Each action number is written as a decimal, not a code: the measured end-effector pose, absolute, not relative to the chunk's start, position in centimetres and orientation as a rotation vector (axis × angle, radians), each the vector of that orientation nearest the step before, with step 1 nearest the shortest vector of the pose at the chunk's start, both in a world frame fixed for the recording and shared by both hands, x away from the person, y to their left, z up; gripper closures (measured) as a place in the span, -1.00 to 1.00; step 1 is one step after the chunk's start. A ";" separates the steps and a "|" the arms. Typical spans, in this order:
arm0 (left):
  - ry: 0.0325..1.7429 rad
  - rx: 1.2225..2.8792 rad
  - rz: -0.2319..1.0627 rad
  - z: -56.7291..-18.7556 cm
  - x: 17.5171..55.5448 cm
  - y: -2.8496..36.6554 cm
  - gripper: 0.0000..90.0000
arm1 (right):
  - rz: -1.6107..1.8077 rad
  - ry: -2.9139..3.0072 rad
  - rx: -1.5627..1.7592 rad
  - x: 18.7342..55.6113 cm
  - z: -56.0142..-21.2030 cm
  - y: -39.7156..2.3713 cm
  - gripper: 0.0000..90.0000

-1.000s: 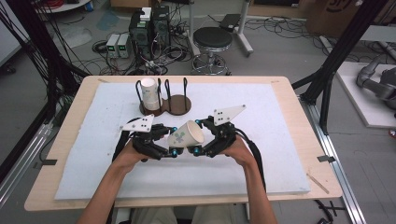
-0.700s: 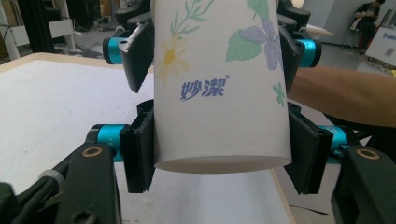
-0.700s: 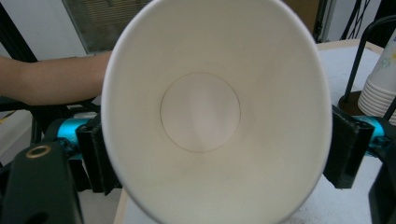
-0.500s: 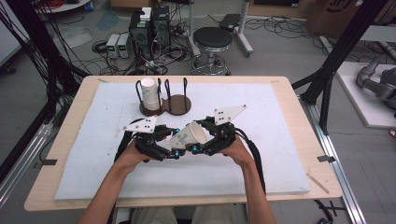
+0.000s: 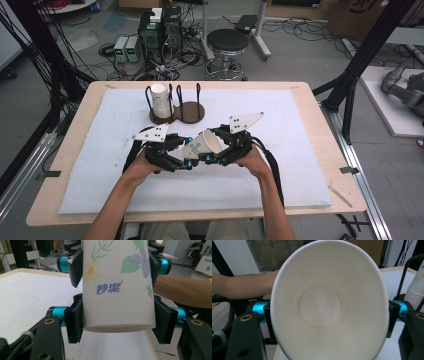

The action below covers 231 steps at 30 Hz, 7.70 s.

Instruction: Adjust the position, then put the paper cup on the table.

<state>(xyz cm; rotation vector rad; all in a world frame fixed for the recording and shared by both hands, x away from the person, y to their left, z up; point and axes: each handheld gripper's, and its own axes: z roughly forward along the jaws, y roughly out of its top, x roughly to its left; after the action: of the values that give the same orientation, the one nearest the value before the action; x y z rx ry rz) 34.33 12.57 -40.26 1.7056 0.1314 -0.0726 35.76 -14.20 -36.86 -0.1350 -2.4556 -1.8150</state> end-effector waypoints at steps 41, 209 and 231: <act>0.370 1.828 0.116 -39.9 33.8 14.5 -0.94 | -1.757 -2.554 -0.234 36.0 -36.5 -15.1 -0.25; 0.888 1.677 0.595 -46.1 32.1 23.1 -0.94 | -1.505 -2.942 -1.259 33.8 -43.5 -24.6 -0.62; 0.880 1.659 0.622 -46.1 31.4 23.2 -0.94 | -1.680 -2.868 -1.372 32.6 -45.0 -26.9 -0.62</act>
<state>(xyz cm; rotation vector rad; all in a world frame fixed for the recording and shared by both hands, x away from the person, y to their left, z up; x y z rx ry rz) 31.41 23.22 -46.13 1.6588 0.8802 0.6218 32.63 -26.91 -45.04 -1.3721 -2.8678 -1.6801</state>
